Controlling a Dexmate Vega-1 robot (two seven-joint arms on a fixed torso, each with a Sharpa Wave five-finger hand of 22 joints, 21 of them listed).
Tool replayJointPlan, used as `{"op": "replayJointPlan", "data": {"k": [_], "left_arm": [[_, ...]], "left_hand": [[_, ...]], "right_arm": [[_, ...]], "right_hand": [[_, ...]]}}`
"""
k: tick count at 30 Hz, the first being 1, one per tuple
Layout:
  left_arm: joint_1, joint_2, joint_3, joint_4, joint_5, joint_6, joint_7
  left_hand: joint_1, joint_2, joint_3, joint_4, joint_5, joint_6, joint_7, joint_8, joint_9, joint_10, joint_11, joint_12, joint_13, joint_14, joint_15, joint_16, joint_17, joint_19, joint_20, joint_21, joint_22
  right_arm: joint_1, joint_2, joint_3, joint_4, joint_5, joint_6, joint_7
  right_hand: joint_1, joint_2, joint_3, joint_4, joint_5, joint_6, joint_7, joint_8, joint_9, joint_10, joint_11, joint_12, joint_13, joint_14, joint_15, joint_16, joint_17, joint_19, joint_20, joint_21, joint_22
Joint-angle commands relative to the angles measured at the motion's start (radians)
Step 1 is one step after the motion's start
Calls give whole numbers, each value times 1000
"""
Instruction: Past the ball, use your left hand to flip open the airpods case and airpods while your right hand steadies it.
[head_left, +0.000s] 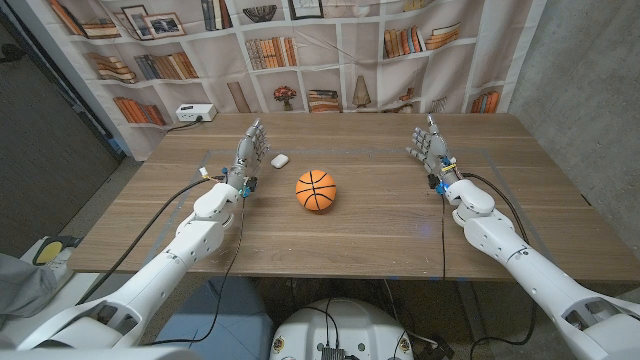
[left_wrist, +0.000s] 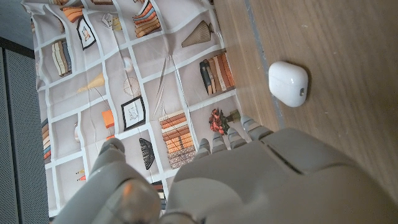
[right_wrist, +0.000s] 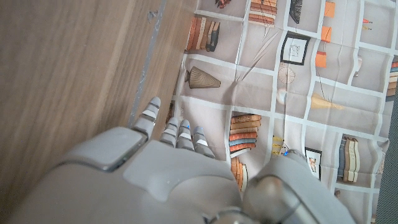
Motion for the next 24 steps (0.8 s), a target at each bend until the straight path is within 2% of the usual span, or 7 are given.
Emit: {"op": "replayJointPlan", "data": {"k": [1,5,11,24], "left_arm": [[14,4,-6,-20,-8,-3,3],[27,0,-15,-31,-30,-10,-8],[33,31,-12,-41,12,-22,1],[45,65,-25,-63,45,-48,13]], "left_hand": [[11,2,5,1,7,-8,-2,6,3,-6,1,7,3,-9,-3,7,1,-3,8,6,4],[11,3,5,1,7,-6,-2,7,3,-5,1,8,3,-8,-3,7,1,-3,8,7,4],[11,5,4,1,8,-5,-3,7,3,0,1,10,2,-8,-4,8,0,-4,7,7,4],[12,4,1,-2,6,6,-5,11,2,19,0,18,2,-12,-9,8,0,-9,10,8,4]], "right_arm": [[-8,-6,-1,-18,11,-23,6],[-16,-11,0,-29,6,-25,-6],[-19,-10,3,-42,17,-36,-8],[-52,-25,1,-131,-15,-59,-82]], "right_hand": [[10,4,5,0,5,-4,6,4,2,2,10,7,4,-9,3,4,2,-2,10,4,5],[11,5,5,0,4,-5,7,3,2,0,10,6,4,-11,4,3,2,-3,10,4,5],[12,7,6,-1,4,-6,6,3,2,-3,10,4,4,-13,4,2,2,-5,10,3,5],[16,12,8,-2,2,-9,7,1,2,-7,13,2,4,-20,8,-2,2,-16,11,-2,4]]}}
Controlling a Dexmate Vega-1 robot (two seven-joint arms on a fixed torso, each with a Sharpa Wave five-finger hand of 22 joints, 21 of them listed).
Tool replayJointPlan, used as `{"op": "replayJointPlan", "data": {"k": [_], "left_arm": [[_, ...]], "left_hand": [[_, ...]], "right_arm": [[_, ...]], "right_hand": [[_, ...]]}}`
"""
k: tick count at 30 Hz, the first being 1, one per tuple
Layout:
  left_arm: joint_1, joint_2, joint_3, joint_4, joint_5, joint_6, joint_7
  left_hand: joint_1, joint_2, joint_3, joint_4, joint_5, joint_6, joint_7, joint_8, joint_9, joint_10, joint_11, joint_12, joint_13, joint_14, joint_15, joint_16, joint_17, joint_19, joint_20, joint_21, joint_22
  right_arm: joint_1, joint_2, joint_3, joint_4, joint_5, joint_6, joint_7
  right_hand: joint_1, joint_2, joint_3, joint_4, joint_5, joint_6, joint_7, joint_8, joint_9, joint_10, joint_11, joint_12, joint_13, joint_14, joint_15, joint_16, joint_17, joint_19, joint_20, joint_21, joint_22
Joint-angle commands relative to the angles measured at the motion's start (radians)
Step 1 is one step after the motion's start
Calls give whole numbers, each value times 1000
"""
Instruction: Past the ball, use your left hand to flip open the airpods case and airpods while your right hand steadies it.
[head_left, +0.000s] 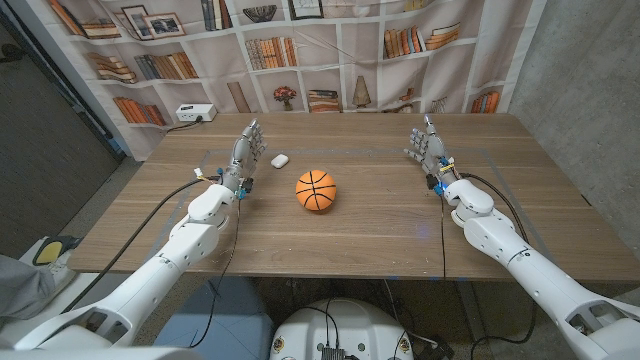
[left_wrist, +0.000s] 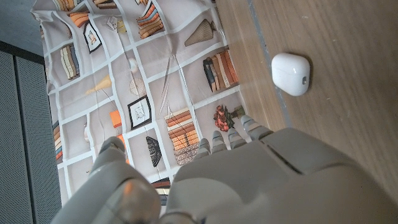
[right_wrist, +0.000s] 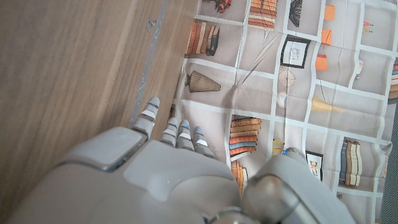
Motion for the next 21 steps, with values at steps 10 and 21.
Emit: {"op": "replayJointPlan", "data": {"k": [10,21], "left_arm": [[35,47,-15,-63,79,-48,53],[53,34,-8,-103,125,-68,101]], "left_hand": [[20,3,-3,-11,3,31,1,12,2,58,9,24,1,35,-13,17,1,85,-33,35,1],[28,4,-3,-15,3,36,3,12,2,76,10,28,0,45,-14,16,0,105,-36,35,0]], "right_arm": [[-50,-37,7,-102,-21,-14,-40],[-68,-64,24,-116,8,-11,3]], "right_hand": [[22,12,11,-14,-5,-14,12,-2,2,-6,4,-1,4,40,-7,13,5,39,-48,12,5],[15,20,7,-14,-13,-20,13,0,1,36,0,16,10,67,-12,25,18,9,-42,5,6]]}}
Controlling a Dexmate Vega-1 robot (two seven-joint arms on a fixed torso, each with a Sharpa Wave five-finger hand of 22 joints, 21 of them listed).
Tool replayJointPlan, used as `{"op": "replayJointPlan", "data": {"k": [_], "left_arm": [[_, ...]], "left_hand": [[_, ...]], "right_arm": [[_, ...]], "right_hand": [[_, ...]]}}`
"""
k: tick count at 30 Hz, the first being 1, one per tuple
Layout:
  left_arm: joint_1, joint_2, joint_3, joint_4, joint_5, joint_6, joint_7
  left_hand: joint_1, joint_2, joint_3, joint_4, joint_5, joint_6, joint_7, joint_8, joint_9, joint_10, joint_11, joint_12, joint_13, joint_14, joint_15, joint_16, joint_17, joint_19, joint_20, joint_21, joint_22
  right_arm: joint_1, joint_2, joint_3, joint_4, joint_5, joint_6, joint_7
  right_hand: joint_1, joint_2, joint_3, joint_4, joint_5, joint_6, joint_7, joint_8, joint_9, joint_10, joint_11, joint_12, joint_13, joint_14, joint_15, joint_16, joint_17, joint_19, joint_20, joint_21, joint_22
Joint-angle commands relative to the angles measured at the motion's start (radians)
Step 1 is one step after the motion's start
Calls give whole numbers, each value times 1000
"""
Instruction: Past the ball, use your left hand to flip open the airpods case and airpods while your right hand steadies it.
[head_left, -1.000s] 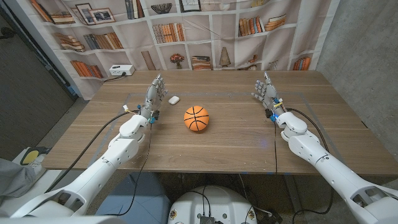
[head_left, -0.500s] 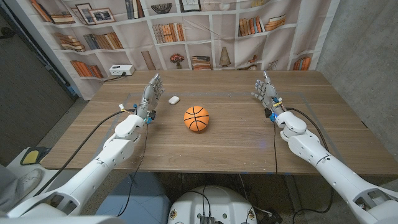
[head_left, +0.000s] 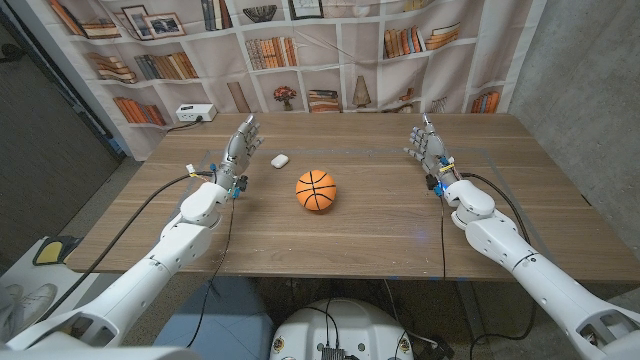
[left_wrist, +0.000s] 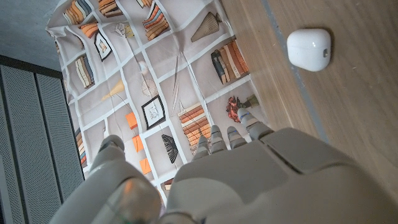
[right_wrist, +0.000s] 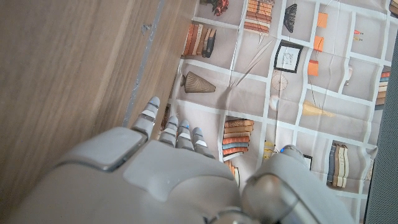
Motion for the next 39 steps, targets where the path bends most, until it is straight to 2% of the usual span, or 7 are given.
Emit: {"op": "replayJointPlan", "data": {"k": [1,9,24,26,31,36,39], "left_arm": [[20,-4,9,-42,60,-17,54],[69,-8,-6,-67,58,-16,99],[87,79,-28,-171,153,90,182],[71,78,-24,-163,148,102,169],[40,78,-18,-163,139,133,154],[17,135,1,-205,195,215,149],[4,155,4,-223,182,252,118]], "left_hand": [[14,0,2,-9,3,7,0,7,2,12,-4,5,3,7,2,8,0,8,3,0,3],[19,3,2,-11,4,3,-4,4,2,15,-9,4,3,5,-4,5,0,-11,3,-12,3],[33,14,2,-14,3,-23,-10,-6,2,60,-30,13,2,13,-22,1,-1,-15,-1,-20,4],[35,15,1,-15,2,-24,-10,-5,2,39,-28,4,2,8,-20,-2,-1,-18,-2,-22,4],[44,23,2,-15,2,-13,40,1,2,57,-31,7,1,23,-28,3,-1,-12,-7,-21,4],[49,29,4,-16,2,-6,48,3,1,56,-29,5,1,17,-25,-1,-1,-18,-7,-24,4],[56,38,6,-17,1,15,76,9,0,43,-20,-3,1,6,-16,-5,-1,-31,-1,-27,5]], "right_arm": [[-16,-34,12,-19,23,-3,46],[-11,-10,6,10,30,9,49],[48,28,-34,59,8,22,86],[46,37,-34,51,6,17,63],[41,27,-47,-5,-56,-37,-40],[46,18,-51,-10,-76,-43,-47],[43,16,-47,-10,-71,-43,-47]], "right_hand": [[6,11,0,-7,-2,-12,6,1,1,-18,3,-6,6,-1,6,2,4,8,-2,6,1],[6,17,1,-8,-3,-19,10,1,1,-3,9,-1,7,6,6,6,9,-3,-12,2,0],[11,18,1,-14,-5,-19,7,3,1,-25,11,-11,10,-46,20,-16,12,-29,-15,-4,0],[10,19,-1,-17,-7,-21,8,3,1,-43,16,-16,12,-124,28,-41,13,-93,-22,-15,0],[9,26,0,-18,-8,-24,11,3,1,-51,22,-17,12,-175,26,-49,14,-139,-27,-17,1],[34,42,13,-30,-8,-15,14,9,1,-43,20,-13,12,-195,22,-47,12,-167,-18,-15,1],[37,42,14,-33,-8,-14,14,9,1,-45,23,-13,12,-195,21,-45,11,-168,-18,-13,1]]}}
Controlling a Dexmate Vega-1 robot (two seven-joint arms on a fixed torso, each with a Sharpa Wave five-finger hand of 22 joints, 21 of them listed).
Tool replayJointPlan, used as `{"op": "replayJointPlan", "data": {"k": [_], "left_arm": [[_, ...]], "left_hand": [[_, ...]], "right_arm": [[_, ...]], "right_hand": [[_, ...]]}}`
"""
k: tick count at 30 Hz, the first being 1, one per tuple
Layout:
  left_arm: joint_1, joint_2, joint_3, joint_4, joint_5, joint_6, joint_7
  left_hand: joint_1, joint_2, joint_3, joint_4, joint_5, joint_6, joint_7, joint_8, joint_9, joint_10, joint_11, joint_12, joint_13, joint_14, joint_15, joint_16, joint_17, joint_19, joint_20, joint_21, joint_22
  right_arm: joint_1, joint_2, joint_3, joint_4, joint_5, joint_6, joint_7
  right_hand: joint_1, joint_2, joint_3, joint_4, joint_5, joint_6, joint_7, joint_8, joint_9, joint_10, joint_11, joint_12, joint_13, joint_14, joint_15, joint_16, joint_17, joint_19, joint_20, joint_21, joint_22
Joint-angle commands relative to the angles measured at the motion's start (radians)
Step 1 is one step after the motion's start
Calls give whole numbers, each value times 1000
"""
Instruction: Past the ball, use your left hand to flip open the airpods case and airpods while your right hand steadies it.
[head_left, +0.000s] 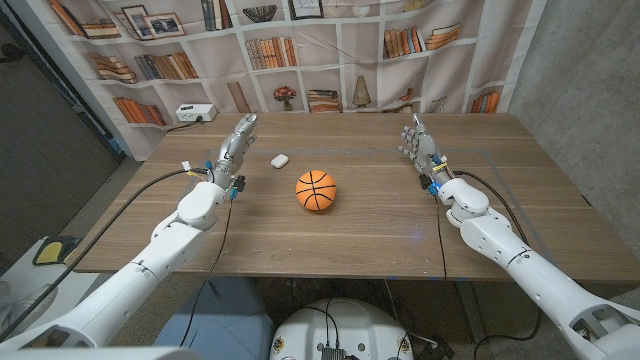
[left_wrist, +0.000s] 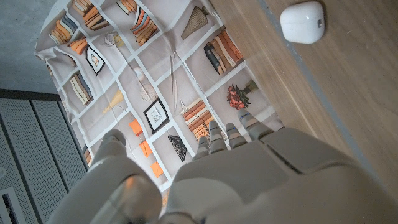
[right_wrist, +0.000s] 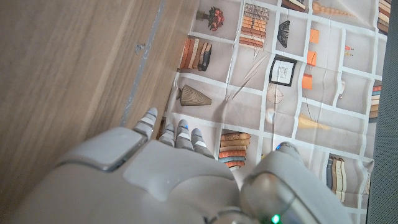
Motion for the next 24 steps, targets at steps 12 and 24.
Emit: {"op": "replayJointPlan", "data": {"k": [12,24], "left_arm": [[-72,159,26,-192,102,247,3],[-86,242,48,-295,245,380,48]], "left_hand": [[39,39,19,-7,1,28,53,8,2,-11,25,-12,0,-31,25,-7,2,-31,14,-6,2],[69,69,36,-14,-1,34,58,8,1,-3,25,-10,0,-30,29,-5,2,-30,17,-4,1]], "right_arm": [[12,-57,-14,-48,-83,-87,-51],[12,-66,-9,-62,-94,-82,-57]], "right_hand": [[58,13,19,-37,-9,-51,6,-11,1,-73,7,-17,2,-95,11,0,-2,-42,10,3,1],[69,16,23,-45,-10,-58,6,-10,2,-84,12,-16,1,-105,14,2,-4,-48,8,5,1]]}}
